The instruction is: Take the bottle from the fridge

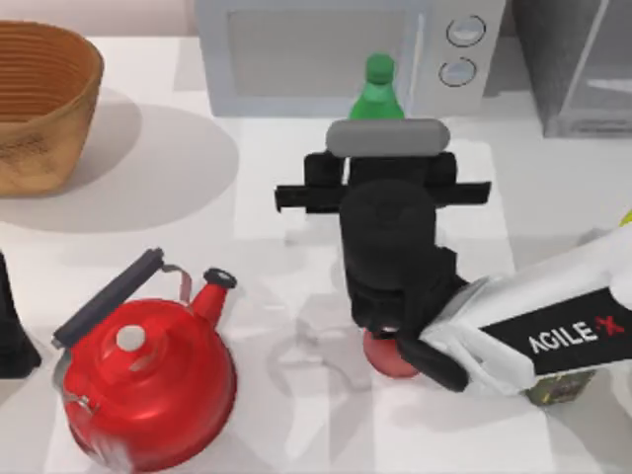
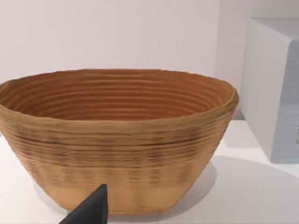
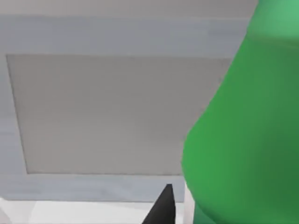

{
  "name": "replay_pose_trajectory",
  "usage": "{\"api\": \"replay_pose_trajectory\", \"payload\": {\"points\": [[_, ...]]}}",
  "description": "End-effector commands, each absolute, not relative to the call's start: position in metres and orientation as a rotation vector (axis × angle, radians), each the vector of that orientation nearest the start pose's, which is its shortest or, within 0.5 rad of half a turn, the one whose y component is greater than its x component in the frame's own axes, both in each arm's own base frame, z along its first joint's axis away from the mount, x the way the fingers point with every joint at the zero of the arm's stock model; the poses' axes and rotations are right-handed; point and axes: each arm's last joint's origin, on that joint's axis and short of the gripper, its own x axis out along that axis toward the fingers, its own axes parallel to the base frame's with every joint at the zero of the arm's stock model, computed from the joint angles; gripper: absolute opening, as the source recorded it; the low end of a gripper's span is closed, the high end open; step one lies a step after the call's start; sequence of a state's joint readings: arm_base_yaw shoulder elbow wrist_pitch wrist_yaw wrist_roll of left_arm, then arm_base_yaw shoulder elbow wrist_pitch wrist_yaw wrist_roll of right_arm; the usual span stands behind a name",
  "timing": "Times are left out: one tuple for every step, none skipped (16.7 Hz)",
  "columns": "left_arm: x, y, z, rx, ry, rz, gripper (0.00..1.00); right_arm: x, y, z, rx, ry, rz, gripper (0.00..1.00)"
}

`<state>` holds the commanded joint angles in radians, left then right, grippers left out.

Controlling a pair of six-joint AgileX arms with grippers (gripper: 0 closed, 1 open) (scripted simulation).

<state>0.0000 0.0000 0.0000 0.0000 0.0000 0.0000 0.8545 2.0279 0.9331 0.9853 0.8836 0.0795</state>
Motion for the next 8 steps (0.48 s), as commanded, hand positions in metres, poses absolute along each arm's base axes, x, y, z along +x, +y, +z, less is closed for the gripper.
{"api": "replay_pose_trajectory", "payload": {"points": [[0.1057,-0.0012,0.1600,0.000,0.000,0.000,1.00,0.2729,0.2905,0.1350,-0.005,0.052,-0.004,0.00],[0.1057,-0.0012,0.1600,0.000,0.000,0.000,1.00,0.2717,0.2939,0.1344,0.000,0.046,-0.002,0.00],[0.1057,-0.0012,0.1600,0.000,0.000,0.000,1.00,0.2715,0.2945,0.1344,0.001,0.046,-0.001,0.00],[0.1057,-0.0012,0.1600,0.000,0.000,0.000,1.00,0.2715,0.2945,0.1344,0.001,0.046,-0.001,0.00],[0.1057,-0.0012,0.1600,0.000,0.000,0.000,1.00,0.2715,0.2945,0.1344,0.001,0.046,-0.001,0.00],[0.1057,-0.0012,0.1600,0.000,0.000,0.000,1.00,0.2715,0.2945,0.1344,0.001,0.046,-0.001,0.00],[0.1057,-0.0012,0.1600,0.000,0.000,0.000,1.00,0.2720,0.2928,0.1337,0.000,0.049,-0.002,0.00],[0.1057,-0.0012,0.1600,0.000,0.000,0.000,1.00,0.2725,0.2929,0.1329,-0.003,0.050,-0.001,0.00]]}}
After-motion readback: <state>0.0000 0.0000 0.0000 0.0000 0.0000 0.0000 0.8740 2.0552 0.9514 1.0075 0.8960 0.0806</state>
